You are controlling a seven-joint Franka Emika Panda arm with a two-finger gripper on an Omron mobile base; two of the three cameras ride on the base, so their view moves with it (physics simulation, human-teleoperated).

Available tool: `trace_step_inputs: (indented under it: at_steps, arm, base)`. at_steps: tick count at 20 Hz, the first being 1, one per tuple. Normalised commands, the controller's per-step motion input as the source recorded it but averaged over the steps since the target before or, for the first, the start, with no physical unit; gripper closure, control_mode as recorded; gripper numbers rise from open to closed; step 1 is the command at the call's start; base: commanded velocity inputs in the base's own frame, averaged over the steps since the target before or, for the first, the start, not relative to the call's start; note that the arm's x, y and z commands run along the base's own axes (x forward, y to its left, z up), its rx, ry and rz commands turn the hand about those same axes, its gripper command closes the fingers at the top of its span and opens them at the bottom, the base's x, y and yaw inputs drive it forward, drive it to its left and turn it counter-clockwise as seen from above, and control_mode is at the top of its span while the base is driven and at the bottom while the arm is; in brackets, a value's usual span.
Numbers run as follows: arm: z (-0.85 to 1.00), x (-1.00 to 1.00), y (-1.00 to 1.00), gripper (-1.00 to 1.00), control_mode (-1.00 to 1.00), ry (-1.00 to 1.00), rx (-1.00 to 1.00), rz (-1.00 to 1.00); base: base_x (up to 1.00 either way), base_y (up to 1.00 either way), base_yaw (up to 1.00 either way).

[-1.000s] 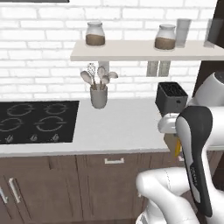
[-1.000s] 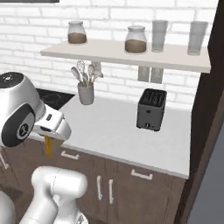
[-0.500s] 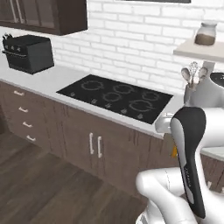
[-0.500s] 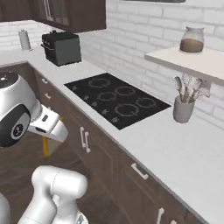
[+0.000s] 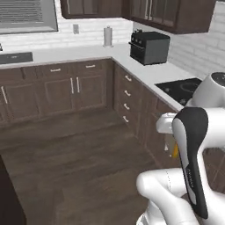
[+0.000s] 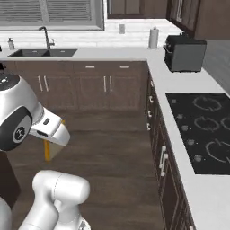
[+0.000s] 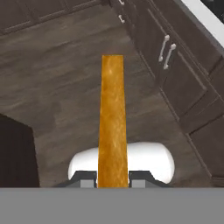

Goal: Start the toaster. Once the lever pops up, take the bread to the plate on the dining counter.

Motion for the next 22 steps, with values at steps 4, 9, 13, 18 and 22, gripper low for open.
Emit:
trace_step_inputs:
  at_steps: [4,9,13,18,22]
  arm:
    - [0.00,0.00,0.00,1.00,1.00,0.00,0.00,0.00]
    - [0.00,0.00,0.00,1.00,1.00,0.00,0.00,0.00]
    - [0.00,0.00,0.00,1.00,1.00,0.00,0.00,0.00]
    - [0.00,0.00,0.00,1.00,1.00,0.00,0.00,0.00]
    - [0.00,0.00,0.00,1.00,1.00,0.00,0.00,0.00]
  base:
    - [0.02,0.00,1.00]
    - [0.00,0.00,1.00]
    - [0.00,0.00,1.00]
    - [0.00,0.00,1.00]
    - [0.00,0.00,1.00]
